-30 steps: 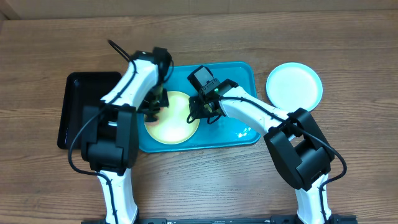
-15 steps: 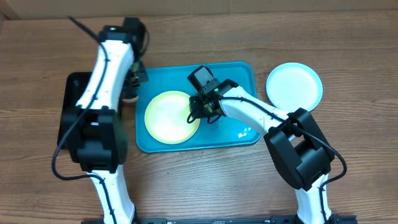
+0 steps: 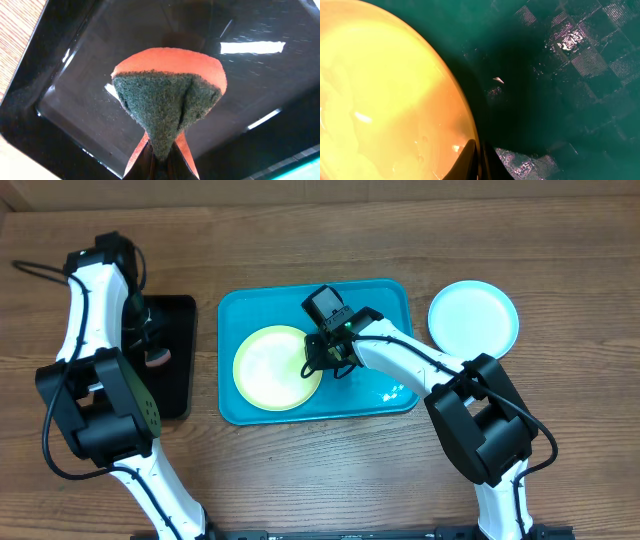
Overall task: Clean dirty plates on tray and stack at the side
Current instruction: 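Return the sponge to the black tray with the left gripper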
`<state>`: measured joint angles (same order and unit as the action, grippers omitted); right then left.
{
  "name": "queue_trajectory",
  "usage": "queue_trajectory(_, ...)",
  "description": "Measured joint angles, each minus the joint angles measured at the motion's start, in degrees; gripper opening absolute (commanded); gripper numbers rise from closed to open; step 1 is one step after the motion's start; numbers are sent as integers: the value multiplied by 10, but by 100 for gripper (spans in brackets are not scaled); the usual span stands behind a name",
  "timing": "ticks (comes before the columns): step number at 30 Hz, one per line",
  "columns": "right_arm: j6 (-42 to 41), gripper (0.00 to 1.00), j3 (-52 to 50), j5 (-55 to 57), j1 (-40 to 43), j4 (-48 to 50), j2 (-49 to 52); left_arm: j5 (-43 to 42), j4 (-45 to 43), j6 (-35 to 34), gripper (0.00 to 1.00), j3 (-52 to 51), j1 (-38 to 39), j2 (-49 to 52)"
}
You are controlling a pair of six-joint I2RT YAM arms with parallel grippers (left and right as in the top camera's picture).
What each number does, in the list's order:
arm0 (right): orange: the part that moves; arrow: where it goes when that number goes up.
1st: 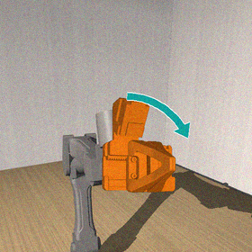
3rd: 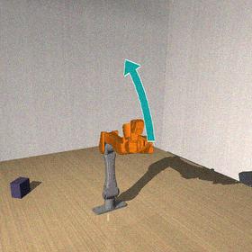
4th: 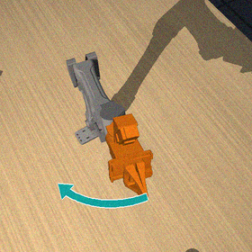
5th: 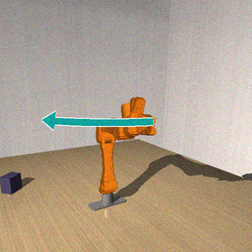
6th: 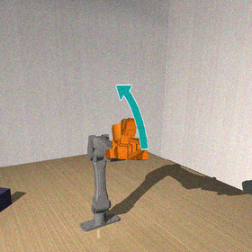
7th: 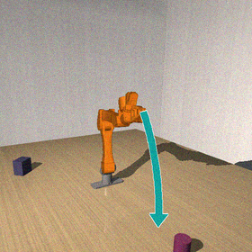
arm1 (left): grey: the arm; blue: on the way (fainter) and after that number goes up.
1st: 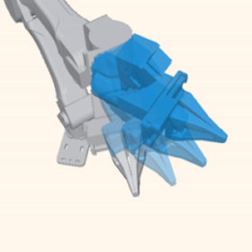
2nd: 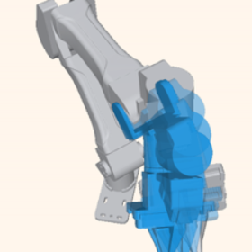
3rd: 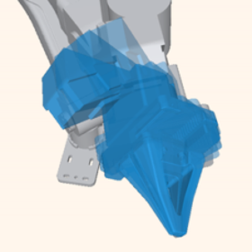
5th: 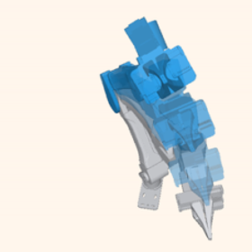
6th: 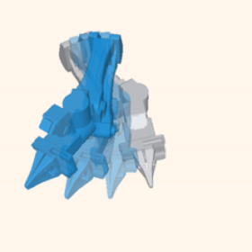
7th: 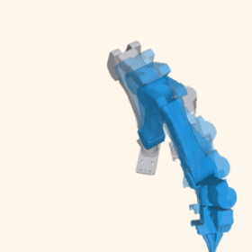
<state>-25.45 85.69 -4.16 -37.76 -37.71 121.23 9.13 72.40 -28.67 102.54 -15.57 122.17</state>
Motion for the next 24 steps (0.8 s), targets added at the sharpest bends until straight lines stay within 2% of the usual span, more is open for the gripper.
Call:
queue_trajectory(3,0,4,0,1,0,0,0,-6,-9,2,5,-11,-10,0)
queue_trajectory(5,0,4,0,1,0,0,0,-14,-17,8,10,-13,-13,0)
queue_trajectory(6,0,4,0,1,0,0,0,-19,-20,13,14,-13,-14,0)
queue_trajectory(7,0,4,0,1,0,0,0,-24,-22,17,23,-13,-14,0)
queue_trajectory(8,0,4,0,1,0,0,0,-28,-23,24,25,-13,-14,0)
queue_trajectory(13,0,4,0,2,0,-1,0,-37,-30,25,28,-13,-14,0)
queue_trajectory(20,0,4,0,2,0,0,0,-42,-17,29,22,-11,-14,0)
queue_trajectory(22,0,4,0,2,0,-2,0,-43,0,29,24,-1,-15,0)
queue_trajectory(24,0,4,6,3,0,-17,0,-43,18,30,32,25,-15,0)
